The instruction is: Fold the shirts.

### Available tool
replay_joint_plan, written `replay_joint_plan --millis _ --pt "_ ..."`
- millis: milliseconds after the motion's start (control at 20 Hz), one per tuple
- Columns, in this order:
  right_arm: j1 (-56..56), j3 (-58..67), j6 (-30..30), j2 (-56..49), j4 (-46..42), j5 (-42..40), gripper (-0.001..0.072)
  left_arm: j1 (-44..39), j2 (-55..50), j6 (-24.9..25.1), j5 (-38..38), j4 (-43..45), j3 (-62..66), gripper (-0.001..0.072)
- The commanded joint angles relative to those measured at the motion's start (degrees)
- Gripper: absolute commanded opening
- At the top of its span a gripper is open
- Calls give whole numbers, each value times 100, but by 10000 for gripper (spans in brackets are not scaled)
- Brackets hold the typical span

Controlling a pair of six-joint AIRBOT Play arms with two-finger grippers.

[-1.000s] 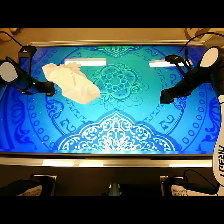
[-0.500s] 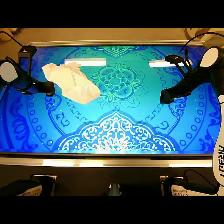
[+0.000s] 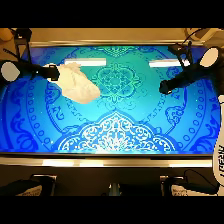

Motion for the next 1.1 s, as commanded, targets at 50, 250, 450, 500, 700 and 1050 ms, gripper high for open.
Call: replay_joint_plan --millis 50,250,450,500,700,1050 --pt "0 -2 -382 -28 4 -455 671 321 -581 -619 1139 229 170 684" --pt "0 -2 -382 -120 55 -17 670 1427 -2111 -1408 306 -68 1082 453" --pt "0 -2 -382 -267 122 243 670 2159 -3086 -1432 -11 -2391 1213 700" --pt "0 -2 -382 -291 162 243 669 2184 -3285 -1292 -11 -2721 1213 700" --pt "0 -2 -382 -313 323 160 669 2015 -3744 -1196 551 -2870 1213 685" --pt "0 -2 -452 -313 595 144 668 1646 -4022 -1204 2295 -3178 1215 533"
